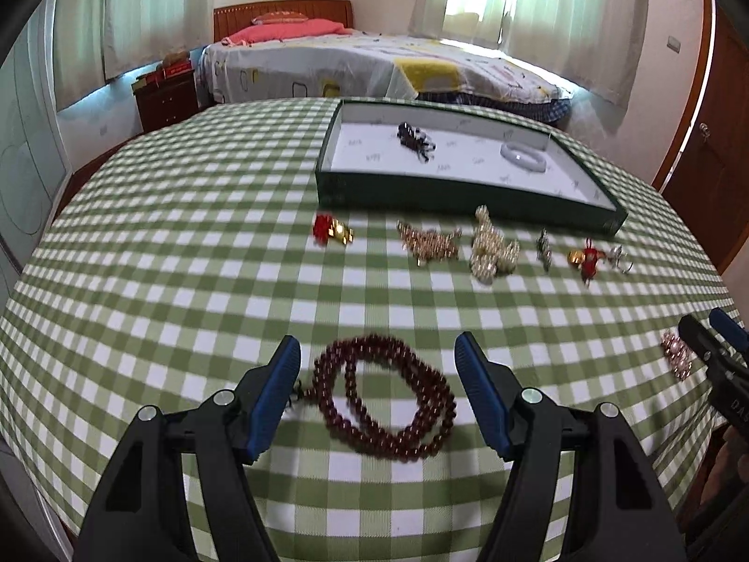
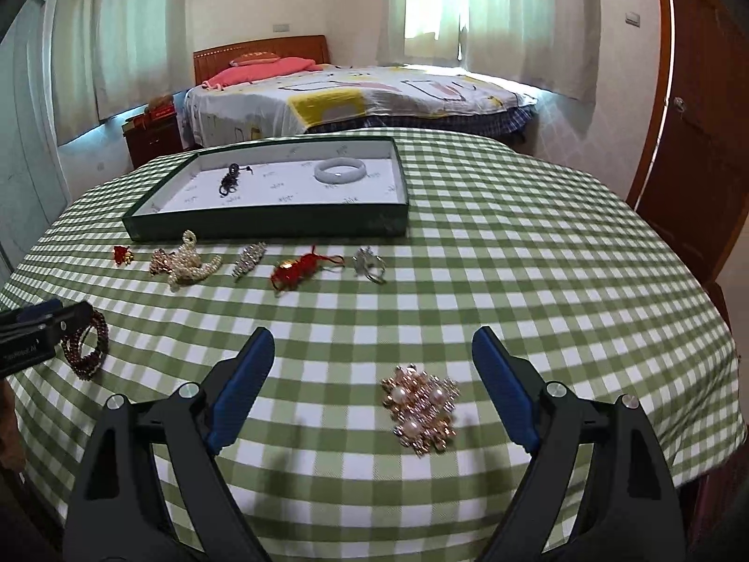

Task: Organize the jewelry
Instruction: 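Lower the left tool onto the dark red bead bracelet and grasp it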

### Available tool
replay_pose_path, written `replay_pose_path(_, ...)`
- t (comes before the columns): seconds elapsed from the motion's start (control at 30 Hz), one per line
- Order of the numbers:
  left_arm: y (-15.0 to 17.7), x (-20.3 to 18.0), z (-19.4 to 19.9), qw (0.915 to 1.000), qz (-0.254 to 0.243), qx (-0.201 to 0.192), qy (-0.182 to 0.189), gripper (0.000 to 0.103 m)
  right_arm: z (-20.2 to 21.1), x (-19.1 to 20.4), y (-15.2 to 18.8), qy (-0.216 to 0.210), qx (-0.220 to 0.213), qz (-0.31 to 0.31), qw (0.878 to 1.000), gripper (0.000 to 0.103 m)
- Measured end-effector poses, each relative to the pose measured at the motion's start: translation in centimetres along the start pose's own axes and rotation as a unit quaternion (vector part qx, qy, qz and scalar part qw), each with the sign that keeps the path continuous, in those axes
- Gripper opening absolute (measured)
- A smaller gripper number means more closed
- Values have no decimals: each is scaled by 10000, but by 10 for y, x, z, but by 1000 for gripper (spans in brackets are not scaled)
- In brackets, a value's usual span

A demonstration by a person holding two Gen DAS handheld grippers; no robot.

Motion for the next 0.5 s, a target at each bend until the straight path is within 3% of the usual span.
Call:
replay_pose_path(0.37,15,-10,-10,9989,-418,89,-211,72,-3,-8,6,-45,97,-199,9997,84)
replay_pose_path(0.5,14,-3,-4,9996,-236,28,-146,72,-3,-7,5,-53,96,-198,9997,84)
Point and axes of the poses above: each gripper's, at about its wrist camera, not at the fingertips, and z roughly against the way its jaws point, x to its left, y to its underside, the point moved 9 cm from there along -z, roughly the way its jaws point, and after that the axes turned 7 degrees about -z, right-handed, at the moved point
